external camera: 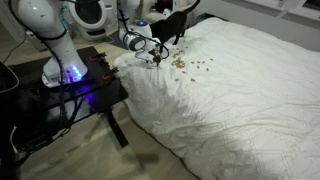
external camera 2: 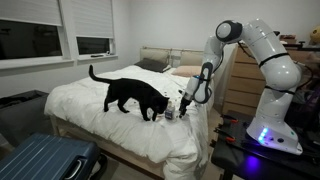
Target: Pick up some of the objects on the bed and place them in the jar
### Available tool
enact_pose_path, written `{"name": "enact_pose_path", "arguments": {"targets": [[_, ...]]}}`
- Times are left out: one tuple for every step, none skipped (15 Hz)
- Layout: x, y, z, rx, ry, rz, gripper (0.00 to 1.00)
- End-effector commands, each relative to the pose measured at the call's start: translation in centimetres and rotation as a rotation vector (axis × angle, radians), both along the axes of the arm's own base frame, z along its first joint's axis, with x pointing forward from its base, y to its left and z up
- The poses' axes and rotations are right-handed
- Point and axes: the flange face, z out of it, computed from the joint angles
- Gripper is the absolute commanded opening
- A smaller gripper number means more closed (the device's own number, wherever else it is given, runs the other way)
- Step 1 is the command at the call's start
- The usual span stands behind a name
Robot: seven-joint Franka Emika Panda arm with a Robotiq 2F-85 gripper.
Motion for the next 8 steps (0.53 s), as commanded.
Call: {"name": "enact_pose_path", "arguments": {"targets": [[0.5, 1.1, -0.5, -0.011, -0.023, 0.008, 1.0], [0.5, 1.4, -0.6, -0.012, -0.021, 0.013, 1.0], [0.5, 1.7, -0.7, -0.013, -0.021, 0.02, 1.0], [0.4, 1.9, -0.8, -0.014, -0.02, 0.025, 1.0], [0.4, 2.1, -1.0, -0.016, -0.023, 0.031, 1.0], [0.3, 2.2, -1.0, -0.019, -0.024, 0.035, 1.0], [0.3, 2.2, -1.1, -0.022, -0.026, 0.039, 0.97], [0.3, 2.2, -1.3, -0.024, -0.027, 0.04, 0.74]]}}
